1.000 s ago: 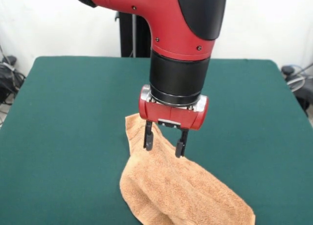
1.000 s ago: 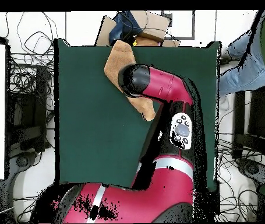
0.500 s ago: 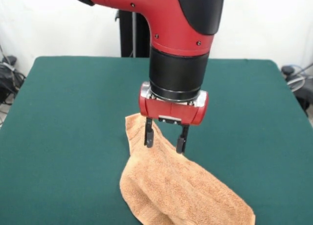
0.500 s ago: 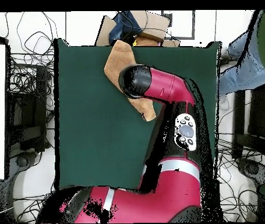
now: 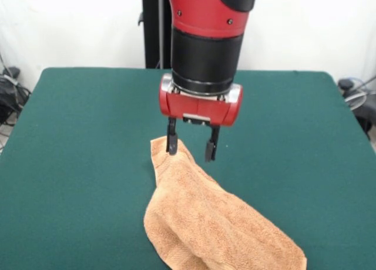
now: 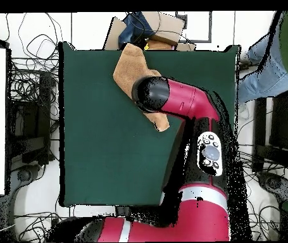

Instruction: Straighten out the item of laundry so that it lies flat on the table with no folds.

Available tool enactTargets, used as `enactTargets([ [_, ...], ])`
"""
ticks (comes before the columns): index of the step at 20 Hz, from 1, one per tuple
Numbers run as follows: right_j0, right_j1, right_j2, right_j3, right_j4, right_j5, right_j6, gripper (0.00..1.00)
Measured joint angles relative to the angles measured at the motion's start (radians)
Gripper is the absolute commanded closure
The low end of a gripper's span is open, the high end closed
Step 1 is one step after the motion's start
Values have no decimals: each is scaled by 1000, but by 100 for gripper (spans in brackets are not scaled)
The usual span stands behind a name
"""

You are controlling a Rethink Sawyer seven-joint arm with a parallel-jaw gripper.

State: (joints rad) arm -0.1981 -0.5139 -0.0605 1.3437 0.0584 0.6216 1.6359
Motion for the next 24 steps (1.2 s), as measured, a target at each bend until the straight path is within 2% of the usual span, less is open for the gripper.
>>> enactTargets([
  [8, -1, -30, 5, 54, -32, 0, 0, 0],
  [24, -27, 4, 59, 62, -81, 0, 0, 0],
])
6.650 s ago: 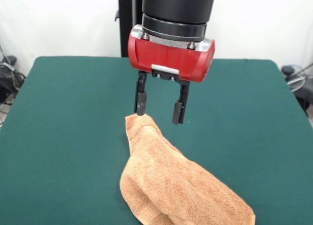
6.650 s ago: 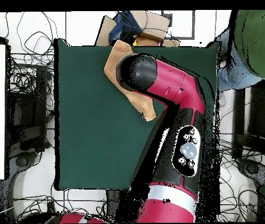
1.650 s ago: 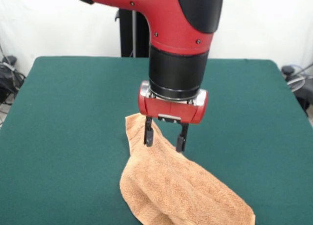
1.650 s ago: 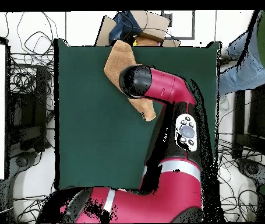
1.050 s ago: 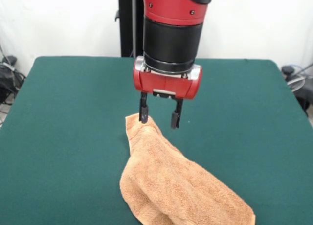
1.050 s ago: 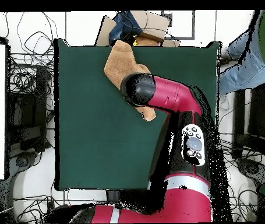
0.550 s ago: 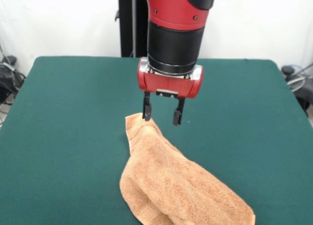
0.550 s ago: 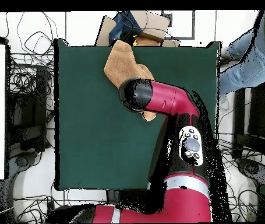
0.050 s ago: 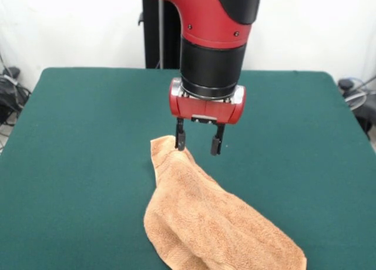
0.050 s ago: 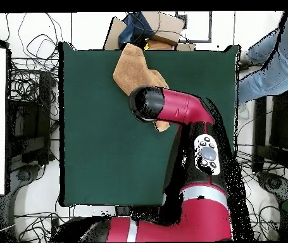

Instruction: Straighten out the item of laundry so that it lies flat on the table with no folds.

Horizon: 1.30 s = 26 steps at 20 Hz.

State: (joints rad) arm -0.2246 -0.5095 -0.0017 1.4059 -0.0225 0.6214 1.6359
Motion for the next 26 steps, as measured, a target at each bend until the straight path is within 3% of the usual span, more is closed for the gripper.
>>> enactTargets([
  [26, -32, 48, 21, -63, 0, 0, 0, 0],
])
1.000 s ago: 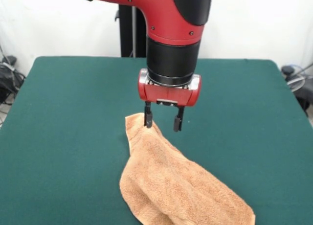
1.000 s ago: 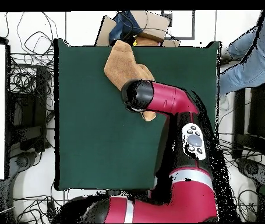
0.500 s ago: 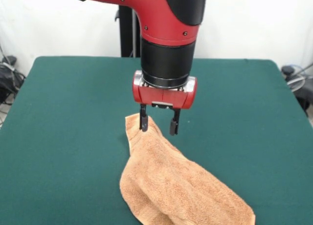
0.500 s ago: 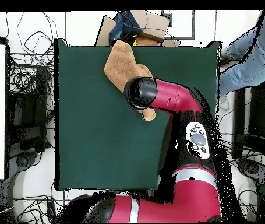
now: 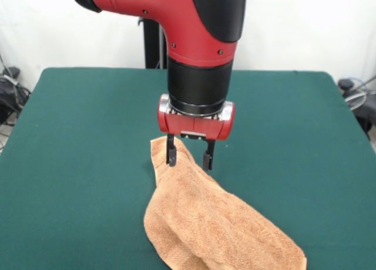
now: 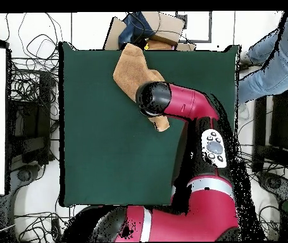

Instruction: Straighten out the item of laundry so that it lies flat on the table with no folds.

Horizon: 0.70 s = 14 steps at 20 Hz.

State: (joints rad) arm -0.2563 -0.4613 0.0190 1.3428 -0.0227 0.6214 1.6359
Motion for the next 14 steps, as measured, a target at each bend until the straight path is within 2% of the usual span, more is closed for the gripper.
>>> enactTargets([
  [7, 0, 24, 0, -4, 0, 0, 0, 0],
  [14, 0, 25, 0, 2, -38, -10, 0, 0],
])
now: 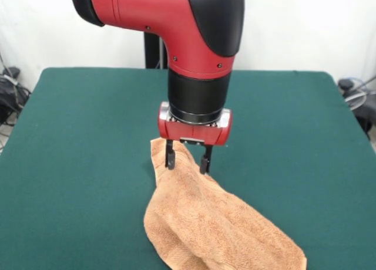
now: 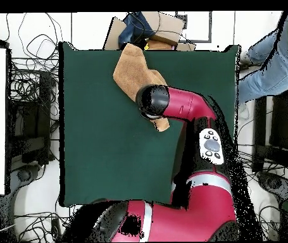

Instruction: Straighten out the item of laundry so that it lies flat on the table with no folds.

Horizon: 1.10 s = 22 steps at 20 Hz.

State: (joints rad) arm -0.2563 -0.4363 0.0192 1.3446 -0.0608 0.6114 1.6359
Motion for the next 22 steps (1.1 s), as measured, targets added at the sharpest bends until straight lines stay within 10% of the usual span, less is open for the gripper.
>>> enactTargets([
  [22, -17, 1, 2, 36, -51, -47, 0, 0],
])
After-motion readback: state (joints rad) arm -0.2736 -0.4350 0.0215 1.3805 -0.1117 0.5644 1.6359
